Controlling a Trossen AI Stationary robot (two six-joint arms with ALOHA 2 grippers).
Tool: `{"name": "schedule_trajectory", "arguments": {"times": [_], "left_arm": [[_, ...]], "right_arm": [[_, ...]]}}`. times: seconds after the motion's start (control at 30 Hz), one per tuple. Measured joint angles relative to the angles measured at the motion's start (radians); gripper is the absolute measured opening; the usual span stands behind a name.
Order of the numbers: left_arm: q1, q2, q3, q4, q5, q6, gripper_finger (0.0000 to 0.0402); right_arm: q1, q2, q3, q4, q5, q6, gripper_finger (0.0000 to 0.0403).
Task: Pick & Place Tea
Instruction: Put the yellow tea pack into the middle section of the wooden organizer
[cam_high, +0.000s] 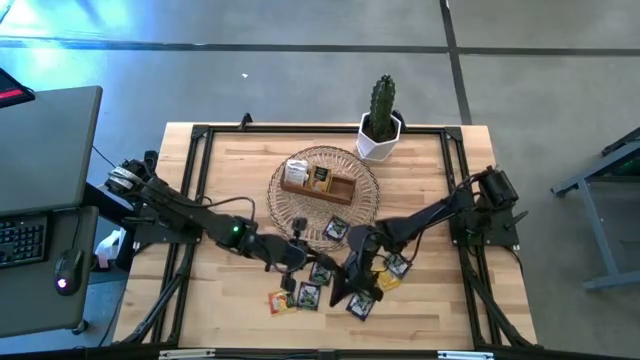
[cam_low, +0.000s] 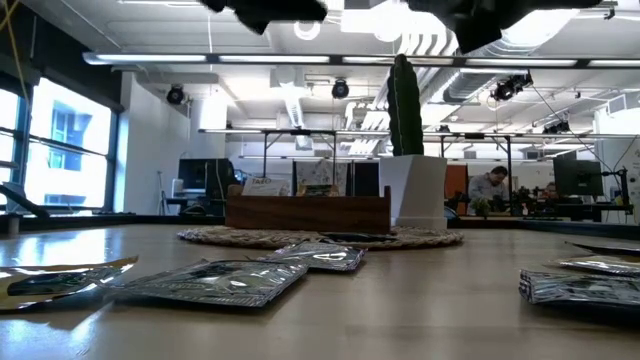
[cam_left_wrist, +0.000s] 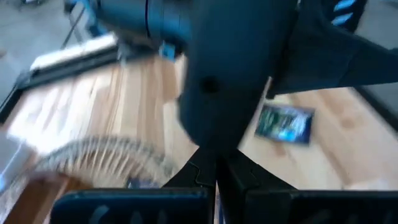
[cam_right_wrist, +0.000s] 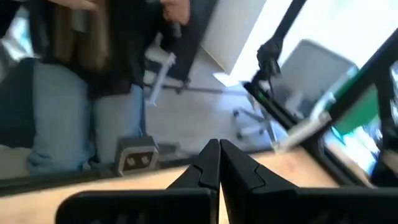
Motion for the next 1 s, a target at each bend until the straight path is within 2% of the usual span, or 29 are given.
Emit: {"name": "schedule_trajectory", "arguments": {"times": [0.13, 0.3, 0.4, 0.57, 0.7, 0.8, 1.0], "left_arm": [[-0.001, 0.000, 0.000, -0.150, -0.071, -0.093, 0.0000], [-0.016, -0.006, 0.000, -0.306, -0.057, -0.251, 0.0000], [-0.046, -0.022, 0.001, -0.364, 0.006, -0.335, 0.0000], [-0.117, -0.045, 0.002, -0.421, 0.232, -0.457, 0.0001], [-0.180, -0.024, 0.001, -0.423, 0.264, -0.498, 0.0005], [-0.188, 0.009, 0.000, -0.455, 0.273, -0.517, 0.0032], [-0.190, 0.090, 0.000, -0.479, 0.257, -0.562, 0.0118]], "right_arm": [[-0.005, 0.000, 0.000, -0.095, 0.130, 0.045, 0.0000], [0.000, 0.000, -0.001, -0.205, 0.238, 0.036, 0.0000], [0.015, 0.000, -0.001, -0.200, 0.279, 0.035, 0.0000], [0.053, 0.000, 0.008, -0.204, 0.413, 0.126, 0.0000], [0.066, 0.000, 0.008, -0.217, 0.510, 0.200, 0.0002], [0.066, 0.000, 0.008, -0.213, 0.538, 0.262, 0.0016], [0.074, 0.062, 0.008, -0.147, 0.570, 0.422, 0.0070]]}}
